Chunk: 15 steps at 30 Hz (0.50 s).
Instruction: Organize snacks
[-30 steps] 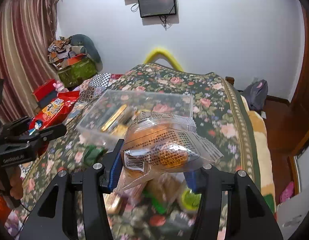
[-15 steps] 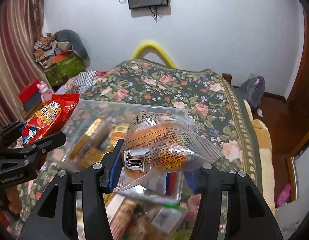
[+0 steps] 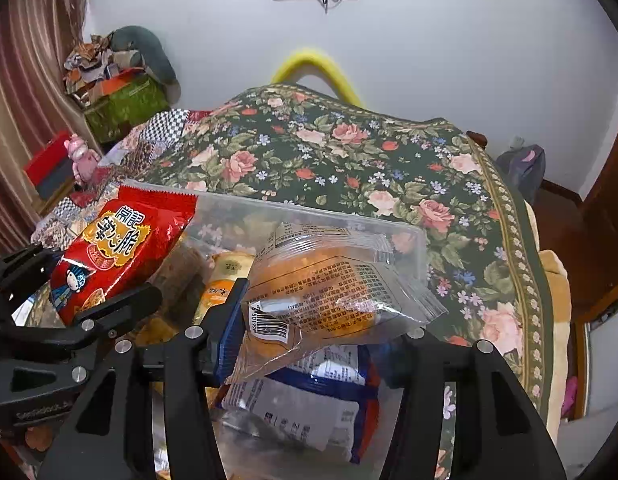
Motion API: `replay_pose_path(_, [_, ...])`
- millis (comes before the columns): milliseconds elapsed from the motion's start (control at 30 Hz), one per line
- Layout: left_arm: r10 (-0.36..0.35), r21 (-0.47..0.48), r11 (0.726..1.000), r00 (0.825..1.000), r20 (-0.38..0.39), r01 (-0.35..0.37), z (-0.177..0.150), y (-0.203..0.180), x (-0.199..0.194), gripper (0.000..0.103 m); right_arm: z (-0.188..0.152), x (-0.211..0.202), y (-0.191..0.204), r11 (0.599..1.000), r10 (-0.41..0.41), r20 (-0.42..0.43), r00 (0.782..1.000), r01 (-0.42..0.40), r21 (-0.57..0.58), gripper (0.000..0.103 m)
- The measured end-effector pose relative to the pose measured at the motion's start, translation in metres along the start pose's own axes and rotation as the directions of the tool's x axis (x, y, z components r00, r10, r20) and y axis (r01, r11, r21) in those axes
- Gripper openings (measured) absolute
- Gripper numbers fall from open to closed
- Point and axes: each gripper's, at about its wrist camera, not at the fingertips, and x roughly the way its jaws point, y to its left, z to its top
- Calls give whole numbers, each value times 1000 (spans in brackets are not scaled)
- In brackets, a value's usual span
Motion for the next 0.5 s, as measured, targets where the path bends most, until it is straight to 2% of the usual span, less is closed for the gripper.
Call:
replay_pose_path(133, [-6,11,1000,999,-34,7,-4,-2,4,68,1,1,2,1000,-4,-11,1000,4,-10,53])
replay_pose_path(267, [0,7,1000,999,-40,1,-6,-2,2,69,-1,-5,-2,1000,8,-22,1000,-7,12,63])
replay_pose_path(433, [11,-7,1000,1000,16,-11,-3,1,-20,76,0,-27,-7,999,17,30,999,-17,30,74])
replay_pose_path(500, [13,-8,1000,999,44,-12,-1,2,-34,79,2,-40,-6,1000,12,63,998,-13,23,75])
